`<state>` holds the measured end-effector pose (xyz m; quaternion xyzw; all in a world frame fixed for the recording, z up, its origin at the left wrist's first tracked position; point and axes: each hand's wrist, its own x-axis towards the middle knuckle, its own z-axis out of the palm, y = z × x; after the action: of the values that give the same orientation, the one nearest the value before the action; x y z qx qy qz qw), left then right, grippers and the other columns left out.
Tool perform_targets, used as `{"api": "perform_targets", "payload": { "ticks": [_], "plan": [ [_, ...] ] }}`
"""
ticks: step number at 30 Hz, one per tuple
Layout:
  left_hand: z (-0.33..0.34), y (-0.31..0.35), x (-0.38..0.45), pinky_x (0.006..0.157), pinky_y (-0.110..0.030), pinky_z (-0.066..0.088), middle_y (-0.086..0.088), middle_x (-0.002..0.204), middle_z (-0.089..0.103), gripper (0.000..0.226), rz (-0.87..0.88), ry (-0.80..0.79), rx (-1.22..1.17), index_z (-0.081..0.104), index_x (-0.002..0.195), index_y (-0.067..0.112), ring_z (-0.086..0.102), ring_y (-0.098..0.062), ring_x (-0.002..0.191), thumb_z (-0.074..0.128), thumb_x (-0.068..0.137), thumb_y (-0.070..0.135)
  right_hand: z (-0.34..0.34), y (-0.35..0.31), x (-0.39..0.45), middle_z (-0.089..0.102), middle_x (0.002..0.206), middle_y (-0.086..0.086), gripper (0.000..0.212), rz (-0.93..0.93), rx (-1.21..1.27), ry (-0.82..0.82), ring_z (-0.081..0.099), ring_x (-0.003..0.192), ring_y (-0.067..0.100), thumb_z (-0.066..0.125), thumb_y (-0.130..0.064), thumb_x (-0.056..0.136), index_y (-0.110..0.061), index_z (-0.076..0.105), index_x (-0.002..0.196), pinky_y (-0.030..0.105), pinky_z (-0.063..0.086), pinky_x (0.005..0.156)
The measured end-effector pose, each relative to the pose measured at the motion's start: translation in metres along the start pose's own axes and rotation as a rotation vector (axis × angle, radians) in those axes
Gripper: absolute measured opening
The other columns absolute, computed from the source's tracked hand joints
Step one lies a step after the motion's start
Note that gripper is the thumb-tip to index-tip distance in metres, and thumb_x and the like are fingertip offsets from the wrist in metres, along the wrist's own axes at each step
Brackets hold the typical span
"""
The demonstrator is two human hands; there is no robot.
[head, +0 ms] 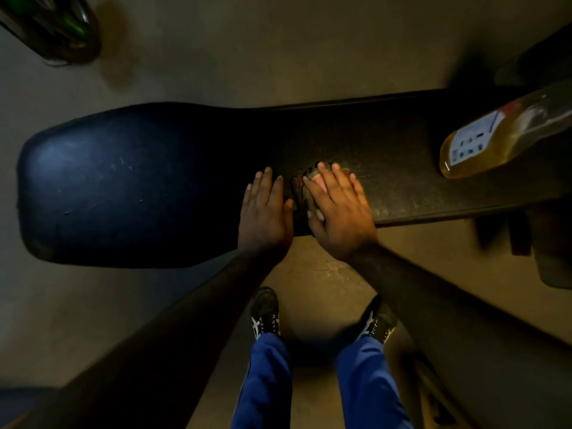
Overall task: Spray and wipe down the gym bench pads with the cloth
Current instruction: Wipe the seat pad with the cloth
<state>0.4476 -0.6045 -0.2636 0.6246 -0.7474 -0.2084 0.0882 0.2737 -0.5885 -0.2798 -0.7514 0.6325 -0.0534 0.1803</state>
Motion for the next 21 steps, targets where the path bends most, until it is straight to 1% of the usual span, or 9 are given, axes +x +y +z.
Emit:
{"api": "perform_targets", "payload": {
  "ticks": [3,7,9,11,12,14,16,18,21],
  "plan": [
    [-0.008,0.005,0.002,0.122,-0.038,0.009,-0.014,0.159,0.025,0.049,-0.021,-0.043,0.032,0.035,0.148,0.009,0.016,-0.025,0.149,0.038,0.102,0.025,-0.007,-0.002,-0.002,0.018,0.169,0.007,0.067,-0.026,0.008,-0.043,0.007,0.157,0.027,0.04,-0.047,0.097,-0.028,0.024,0.159,0.051,0.008,0.127],
    [-0.031,0.022,-0.001,0.119,-0.041,0.024,-0.014,0.153,0.038,0.046,-0.05,-0.069,0.018,0.042,0.144,0.009,0.028,-0.027,0.145,0.038,0.1,0.022,-0.03,-0.005,-0.004,0.016,0.169,0.008,0.066,0.011,0.064,-0.094,0.007,0.157,0.028,0.029,-0.056,0.098,-0.031,0.025,0.159,0.051,0.008,0.127],
    [-0.043,0.038,-0.006,0.113,-0.042,0.034,-0.013,0.143,0.05,0.046,-0.029,-0.07,0.0,0.047,0.141,0.01,0.041,-0.028,0.136,0.038,0.098,0.024,-0.048,-0.014,-0.016,0.031,0.164,0.007,0.061,0.065,0.239,-0.035,0.022,0.154,0.026,0.031,-0.053,0.102,-0.029,0.033,0.157,0.046,0.021,0.124],
    [-0.053,0.058,-0.012,0.102,-0.042,0.045,-0.009,0.129,0.057,0.043,0.0,-0.058,-0.009,0.052,0.136,0.014,0.054,-0.025,0.119,0.041,0.096,0.026,-0.071,-0.013,-0.037,0.062,0.137,0.003,0.052,0.185,0.467,0.04,0.057,0.126,0.021,0.041,-0.048,0.104,-0.028,0.042,0.153,0.032,0.045,0.1],
    [-0.057,0.071,-0.014,0.096,-0.04,0.049,-0.007,0.125,0.058,0.04,0.007,-0.058,-0.011,0.054,0.133,0.015,0.057,-0.023,0.111,0.043,0.097,0.026,-0.084,-0.01,-0.047,0.07,0.119,-0.003,0.049,0.274,0.579,0.073,0.066,0.108,0.016,0.044,-0.049,0.103,-0.03,0.047,0.149,0.03,0.051,0.088],
    [-0.06,0.099,-0.019,0.089,-0.036,0.051,-0.005,0.125,0.057,0.037,-0.008,-0.076,-0.014,0.055,0.131,0.017,0.059,-0.02,0.106,0.047,0.097,0.028,-0.11,0.005,-0.067,0.075,0.098,-0.007,0.048,0.443,0.733,0.168,0.071,0.09,0.014,0.046,-0.063,0.095,-0.035,0.06,0.132,0.04,0.059,0.08],
    [-0.058,0.13,-0.02,0.09,-0.036,0.052,-0.006,0.13,0.056,0.039,-0.031,-0.101,-0.028,0.052,0.134,0.019,0.059,-0.022,0.11,0.049,0.097,0.031,-0.133,0.027,-0.085,0.074,0.082,-0.005,0.045,0.523,0.758,0.253,0.071,0.08,0.014,0.047,-0.067,0.089,-0.034,0.068,0.11,0.046,0.06,0.076],
    [-0.056,0.163,-0.022,0.093,-0.037,0.051,-0.007,0.136,0.054,0.042,-0.058,-0.129,-0.041,0.049,0.137,0.022,0.057,-0.024,0.116,0.05,0.096,0.033,-0.157,0.047,-0.1,0.072,0.076,-0.003,0.038,0.574,0.754,0.325,0.07,0.074,0.013,0.054,-0.064,0.088,-0.031,0.07,0.096,0.045,0.059,0.072],
    [-0.051,0.209,-0.021,0.095,-0.037,0.045,-0.006,0.137,0.053,0.044,-0.041,-0.138,-0.067,0.049,0.139,0.02,0.053,-0.024,0.121,0.051,0.097,0.032,-0.184,0.081,-0.113,0.07,0.078,-0.007,0.031,0.699,0.75,0.412,0.066,0.072,0.005,0.068,-0.055,0.087,-0.026,0.069,0.099,0.037,0.059,0.069]
  ]
}}
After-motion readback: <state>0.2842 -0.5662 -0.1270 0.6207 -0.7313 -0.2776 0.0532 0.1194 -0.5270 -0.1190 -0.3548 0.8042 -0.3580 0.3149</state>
